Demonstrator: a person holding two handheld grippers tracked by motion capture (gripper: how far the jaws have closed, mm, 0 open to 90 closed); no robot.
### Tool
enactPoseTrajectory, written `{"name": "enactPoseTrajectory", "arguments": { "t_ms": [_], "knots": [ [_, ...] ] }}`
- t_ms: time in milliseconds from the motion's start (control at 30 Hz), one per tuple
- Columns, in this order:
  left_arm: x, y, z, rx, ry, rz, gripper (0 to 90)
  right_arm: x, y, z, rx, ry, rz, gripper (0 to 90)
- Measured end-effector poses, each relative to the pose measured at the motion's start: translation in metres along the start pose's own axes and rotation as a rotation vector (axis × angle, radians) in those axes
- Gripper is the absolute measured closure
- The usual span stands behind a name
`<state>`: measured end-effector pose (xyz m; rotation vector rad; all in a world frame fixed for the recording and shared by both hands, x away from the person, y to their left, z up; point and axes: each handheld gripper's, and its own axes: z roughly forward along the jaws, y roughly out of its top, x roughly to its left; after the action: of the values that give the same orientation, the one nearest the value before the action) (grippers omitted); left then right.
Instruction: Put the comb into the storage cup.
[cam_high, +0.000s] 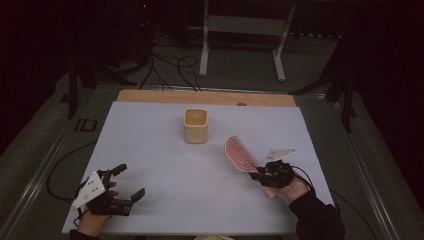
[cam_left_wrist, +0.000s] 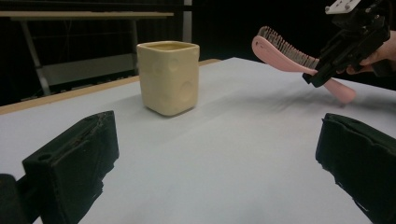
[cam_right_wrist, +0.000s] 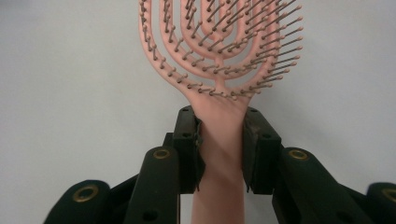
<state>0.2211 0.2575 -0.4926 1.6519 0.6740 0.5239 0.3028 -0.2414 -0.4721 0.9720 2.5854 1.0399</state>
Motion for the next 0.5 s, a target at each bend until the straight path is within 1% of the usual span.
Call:
{"name": "enactPoseTrajectory", "arguments": {
  "t_ms": [67, 133, 200, 267, 300, 333, 367, 400, 433, 500],
  "knots": [
    [0.000, 0.000, 0.000, 0.000, -0.001, -0.001, 0.6, 0.008, 0.003, 0.002, -0.044, -0.005, -0.021, 70.4],
    [0.000, 0.000, 0.001, -0.001, -0.002, -0.003, 0.6, 0.012, 0.004, 0.002, -0.080, -0.008, -0.026, 70.4],
    [0.000, 0.000, 0.001, 0.001, -0.003, -0.003, 0.6, 0.015, 0.004, 0.003, -0.111, 0.001, -0.024, 70.4],
    [0.000, 0.000, 0.001, 0.000, -0.002, -0.006, 0.6, 0.018, 0.004, 0.004, -0.126, 0.010, -0.026, 70.4],
    [0.000, 0.000, 0.001, 0.000, -0.002, -0.007, 0.6, 0.019, 0.003, 0.004, -0.135, 0.002, -0.030, 70.5],
    [0.000, 0.000, 0.001, 0.000, -0.002, -0.006, 0.6, 0.020, 0.003, 0.004, -0.145, 0.008, -0.022, 70.4],
    [0.000, 0.000, 0.001, 0.000, -0.002, -0.006, 0.6, 0.020, 0.003, 0.004, -0.145, 0.008, -0.022, 70.4],
    [0.000, 0.000, 0.001, 0.000, -0.002, -0.006, 0.6, 0.021, 0.003, 0.004, -0.156, 0.006, -0.016, 70.4],
    [0.000, 0.000, 0.001, -0.001, -0.001, -0.004, 0.6, 0.022, 0.002, 0.003, -0.187, -0.002, -0.011, 70.5],
    [0.000, 0.000, 0.000, -0.002, 0.000, -0.004, 0.5, 0.023, 0.001, 0.001, -0.221, -0.008, -0.002, 70.5]
  ]
}}
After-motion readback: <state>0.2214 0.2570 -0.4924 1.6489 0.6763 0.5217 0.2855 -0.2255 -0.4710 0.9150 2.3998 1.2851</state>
